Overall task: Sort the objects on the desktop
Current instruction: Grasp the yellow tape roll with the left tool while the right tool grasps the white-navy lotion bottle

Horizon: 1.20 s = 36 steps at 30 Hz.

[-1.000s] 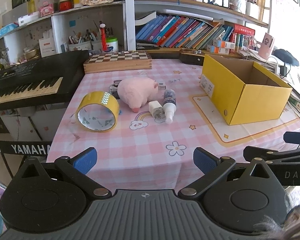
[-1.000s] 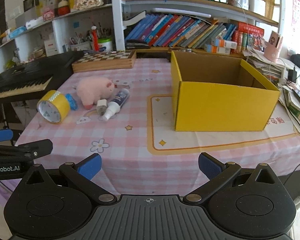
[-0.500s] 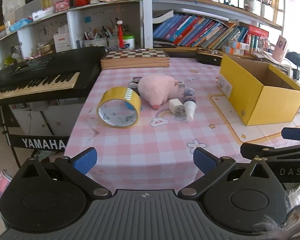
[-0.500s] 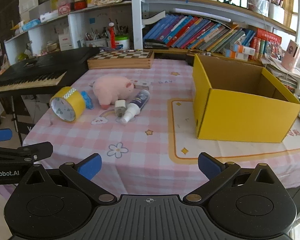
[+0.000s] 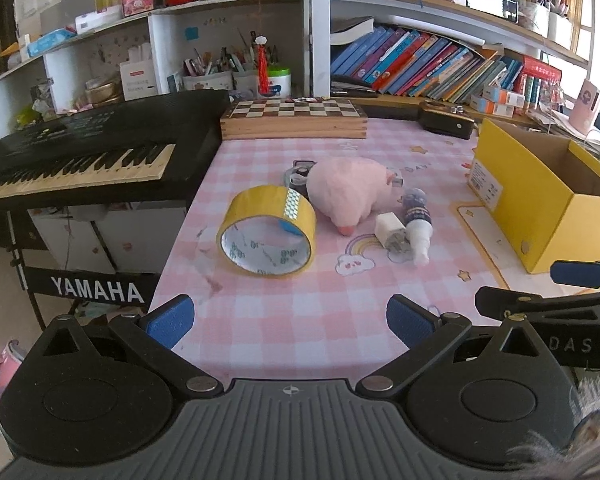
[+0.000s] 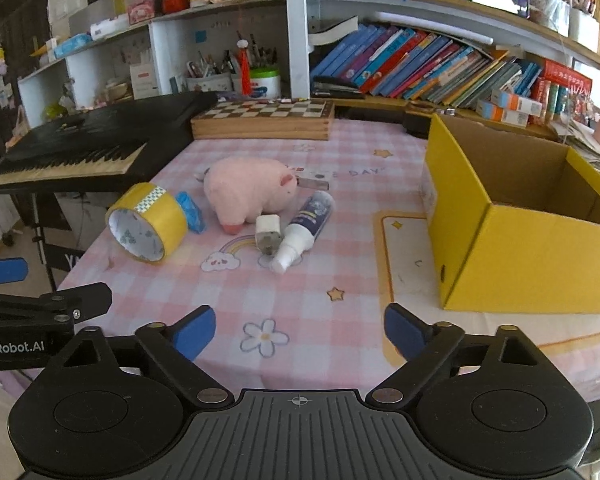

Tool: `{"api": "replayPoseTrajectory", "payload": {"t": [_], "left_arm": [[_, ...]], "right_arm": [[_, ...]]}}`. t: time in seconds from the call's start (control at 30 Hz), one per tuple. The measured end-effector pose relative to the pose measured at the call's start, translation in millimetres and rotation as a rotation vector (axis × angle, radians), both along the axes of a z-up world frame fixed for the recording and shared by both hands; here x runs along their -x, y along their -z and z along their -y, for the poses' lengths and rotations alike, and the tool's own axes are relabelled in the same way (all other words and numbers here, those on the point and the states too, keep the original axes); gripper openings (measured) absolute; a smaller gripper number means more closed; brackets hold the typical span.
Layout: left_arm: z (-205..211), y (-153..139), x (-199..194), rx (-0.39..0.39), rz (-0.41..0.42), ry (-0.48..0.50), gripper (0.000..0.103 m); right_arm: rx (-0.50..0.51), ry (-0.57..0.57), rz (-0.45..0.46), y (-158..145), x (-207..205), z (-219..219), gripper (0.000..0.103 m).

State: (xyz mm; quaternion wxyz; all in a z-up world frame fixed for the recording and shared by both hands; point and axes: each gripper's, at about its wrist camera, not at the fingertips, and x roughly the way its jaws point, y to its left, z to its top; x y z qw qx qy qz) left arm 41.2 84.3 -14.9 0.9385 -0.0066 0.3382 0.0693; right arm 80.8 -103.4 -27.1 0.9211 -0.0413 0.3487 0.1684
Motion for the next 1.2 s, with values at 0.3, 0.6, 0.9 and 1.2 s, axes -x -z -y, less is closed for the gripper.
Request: {"api": "replayPoseTrajectory", "payload": {"t": [0.3,0.6,0.9,1.2], "left_arm": [[-14,3,-43,0.034,-0.005,-0.017,0.103],[-18,7,-77,0.041,-0.018,-0.027,0.103],[-20,14,-99,0.039,-0.043,-0.046,0.103],[-22,22,-117,0.025,-0.062,-0.08,0.103]], "right_arm": [[-0.016,0.023,-0.012,-4,-44,-8,0.087],[-0.012,0.03,-0.054,3,-78,-14,0.087],[-0.046,0.053,-0.1,12,-110,-17,0.084],[-0.084,0.137,-0.183,31,-158,-26,0.065]]}}
